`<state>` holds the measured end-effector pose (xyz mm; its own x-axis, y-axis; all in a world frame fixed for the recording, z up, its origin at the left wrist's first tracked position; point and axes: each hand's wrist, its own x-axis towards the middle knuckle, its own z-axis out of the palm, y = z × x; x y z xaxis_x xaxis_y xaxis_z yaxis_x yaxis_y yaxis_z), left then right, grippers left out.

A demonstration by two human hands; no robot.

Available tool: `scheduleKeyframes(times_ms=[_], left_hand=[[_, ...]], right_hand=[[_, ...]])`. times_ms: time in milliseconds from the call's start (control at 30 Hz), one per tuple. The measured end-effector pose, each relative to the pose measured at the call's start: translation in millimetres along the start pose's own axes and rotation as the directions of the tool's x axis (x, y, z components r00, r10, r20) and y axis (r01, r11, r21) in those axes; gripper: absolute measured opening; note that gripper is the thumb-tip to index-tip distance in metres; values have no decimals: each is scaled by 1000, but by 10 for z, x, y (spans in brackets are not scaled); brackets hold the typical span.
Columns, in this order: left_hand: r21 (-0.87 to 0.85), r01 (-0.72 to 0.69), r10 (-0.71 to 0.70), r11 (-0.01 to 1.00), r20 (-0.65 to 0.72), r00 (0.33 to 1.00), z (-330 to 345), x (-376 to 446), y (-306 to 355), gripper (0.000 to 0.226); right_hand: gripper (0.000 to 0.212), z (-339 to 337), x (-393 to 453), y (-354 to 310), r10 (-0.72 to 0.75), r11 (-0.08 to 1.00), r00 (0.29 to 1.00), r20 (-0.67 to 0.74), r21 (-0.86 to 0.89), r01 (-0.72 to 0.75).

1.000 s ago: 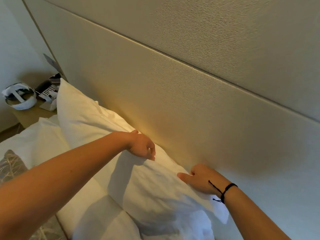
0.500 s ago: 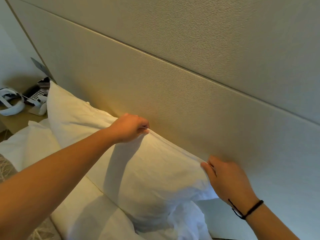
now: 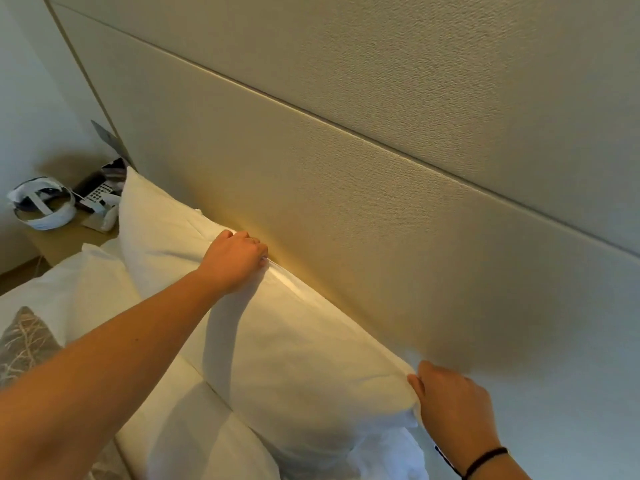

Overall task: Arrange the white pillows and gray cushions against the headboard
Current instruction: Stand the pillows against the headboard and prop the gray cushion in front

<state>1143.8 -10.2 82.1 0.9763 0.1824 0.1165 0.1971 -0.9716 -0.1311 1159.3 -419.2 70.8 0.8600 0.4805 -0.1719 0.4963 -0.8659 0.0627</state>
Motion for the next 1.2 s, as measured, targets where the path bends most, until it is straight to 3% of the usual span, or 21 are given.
scheduleKeyframes(times_ms=[100, 233, 400, 500, 667, 833, 967, 1100, 1200], left_hand=[[-51, -1, -1, 999, -39, 999, -7, 34, -20, 21], [-185, -10, 3, 983, -37, 999, -37, 95, -82, 20], [-218, -122, 111, 968, -63, 992, -5, 128, -241, 17], [-111, -220, 215, 969, -52, 975, -13, 191, -438, 16], [70, -334, 325, 940, 115, 939, 21, 297, -966, 26], [177, -290, 228, 941, 302, 926, 22, 445, -1550, 30], [132, -197, 109, 972, 489, 866, 100, 580, -1807, 35], [99, -172, 89, 980, 553, 828, 198, 700, -1878, 35], [118, -137, 51, 984, 547, 836, 155, 795, -1945, 27]], right_hand=[[22, -193, 67, -183, -7, 999, 994, -114, 30, 11], [15, -538, 366, -714, -203, 920, 943, -263, 280, 276], [29, -726, 1202, -1745, -345, 757, 909, -234, 504, 417], [23, -717, 1630, -2239, -375, 724, 911, -173, 559, 404], [23, -574, 2038, -2587, -355, 673, 932, -75, 671, 310], [16, -488, 2257, -2740, -365, 614, 927, -83, 728, 306], [33, -503, 2371, -2852, -357, 531, 931, -77, 803, 271], [42, -552, 2400, -2888, -337, 467, 906, -258, 789, 399], [38, -528, 2411, -2879, -336, 511, 875, -348, 713, 480]])
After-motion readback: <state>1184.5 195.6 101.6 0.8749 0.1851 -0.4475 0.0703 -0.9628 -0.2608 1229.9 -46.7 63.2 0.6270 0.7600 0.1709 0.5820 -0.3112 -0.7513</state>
